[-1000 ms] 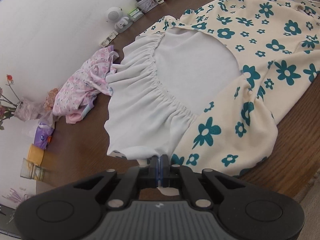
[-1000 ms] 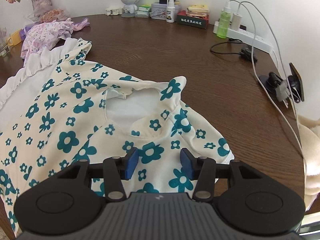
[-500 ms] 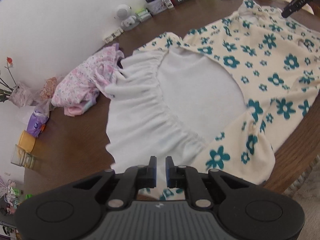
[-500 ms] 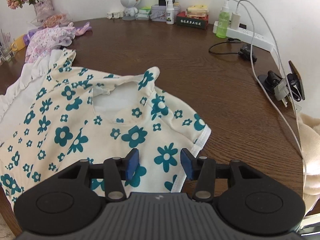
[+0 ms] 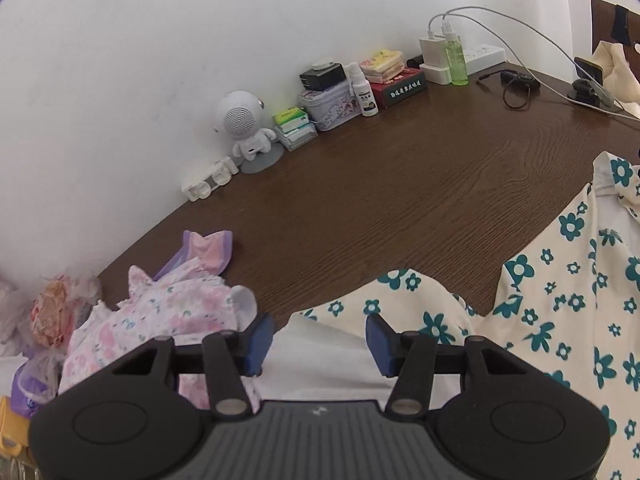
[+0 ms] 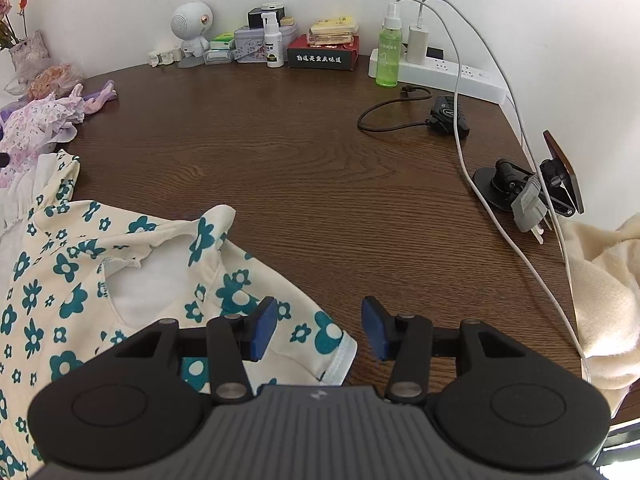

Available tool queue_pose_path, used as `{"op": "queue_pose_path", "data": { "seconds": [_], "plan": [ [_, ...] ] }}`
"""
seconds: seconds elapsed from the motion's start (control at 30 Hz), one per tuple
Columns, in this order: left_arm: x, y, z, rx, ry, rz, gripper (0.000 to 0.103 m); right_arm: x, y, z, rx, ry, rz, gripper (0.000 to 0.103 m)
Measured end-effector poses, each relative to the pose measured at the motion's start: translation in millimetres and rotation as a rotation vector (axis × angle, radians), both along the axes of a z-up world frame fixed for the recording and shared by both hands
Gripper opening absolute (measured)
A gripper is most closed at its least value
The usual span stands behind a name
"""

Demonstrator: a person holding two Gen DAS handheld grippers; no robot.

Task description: Fold clothes

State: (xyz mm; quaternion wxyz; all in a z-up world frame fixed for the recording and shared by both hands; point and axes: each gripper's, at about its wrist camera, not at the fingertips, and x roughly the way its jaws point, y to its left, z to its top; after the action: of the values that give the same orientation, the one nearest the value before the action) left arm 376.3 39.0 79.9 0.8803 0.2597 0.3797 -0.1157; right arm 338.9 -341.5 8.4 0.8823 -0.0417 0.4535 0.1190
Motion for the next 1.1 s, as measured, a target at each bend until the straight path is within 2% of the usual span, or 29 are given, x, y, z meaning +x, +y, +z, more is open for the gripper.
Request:
{"op": "queue_pose_path", "data": {
  "seconds": [0.07,0.13,0.17,0.2,0.23,0.27,0.43,0.53,0.6,0.63,0.7,0.73,0.8,0.87,0.9,0.93,0.97,1.1],
  "plan": [
    [23.5,-5.9,-19.5,-0.002,0.042,-0.053,0.050,3.5,3.1,-4.8,-0.011,0.014,0.006,0.045],
    [37.1,-5.9,-35.0,-0.023,0.079,-0.088,0.049,4.6,4.7,-9.4,-0.023,0.030,0.020,0.028],
    [43.4,-5.8,-42.3,-0.033,0.097,-0.103,0.036,2.9,5.2,-9.3,-0.028,0.026,0.029,0.024],
    [46.0,-4.3,-44.9,-0.045,0.112,-0.098,0.026,1.7,6.1,-8.3,-0.044,0.028,0.030,0.014],
    [48.5,-2.8,-47.6,-0.058,0.127,-0.094,0.006,0.5,6.8,-7.5,-0.061,0.029,0.031,0.007],
    [50.7,-1.2,-50.0,-0.068,0.139,-0.086,0.003,-0.9,6.2,-7.5,-0.078,0.029,0.028,0.007],
    [48.0,14.7,-54.3,-0.018,0.081,0.066,0.003,-4.8,-5.4,-5.0,-0.112,0.046,-0.007,0.009],
    [42.2,16.9,-54.3,0.000,0.057,0.117,0.004,-9.1,-3.8,11.5,-0.051,0.000,-0.044,0.013],
    [38.6,15.9,-50.9,0.019,0.026,0.162,0.016,-16.0,11.7,29.8,0.026,-0.058,0.016,0.014],
    [36.2,14.6,-47.9,0.023,0.004,0.178,0.026,-16.6,24.1,37.0,0.080,-0.059,0.067,0.019],
    [26.7,8.7,-38.2,-0.015,-0.058,0.127,0.030,-11.1,50.7,34.6,0.116,-0.009,0.149,0.027],
    [24.3,5.1,-36.3,-0.029,-0.057,0.102,0.030,-8.4,64.0,33.4,0.133,0.016,0.190,0.031],
    [20.9,-3.7,-34.7,-0.050,-0.044,0.050,0.030,-0.8,85.3,24.9,0.153,0.079,0.231,0.032],
    [23.3,-12.4,-42.3,-0.007,-0.029,0.039,0.032,6.3,99.1,13.0,0.152,0.134,0.231,0.032],
    [25.2,-14.3,-48.1,0.018,-0.023,0.046,0.032,8.2,103.3,8.0,0.149,0.154,0.226,0.026],
    [27.0,-15.8,-53.6,0.040,-0.019,0.052,0.032,6.2,102.4,5.8,0.152,0.164,0.218,0.006],
    [26.9,-14.2,-56.1,0.034,-0.034,0.062,0.031,4.1,101.5,3.5,0.156,0.175,0.210,0.002],
    [27.7,-5.2,-57.0,0.026,-0.041,0.101,0.030,-10.1,88.3,2.4,0.170,0.200,0.165,0.002]
  ]
}}
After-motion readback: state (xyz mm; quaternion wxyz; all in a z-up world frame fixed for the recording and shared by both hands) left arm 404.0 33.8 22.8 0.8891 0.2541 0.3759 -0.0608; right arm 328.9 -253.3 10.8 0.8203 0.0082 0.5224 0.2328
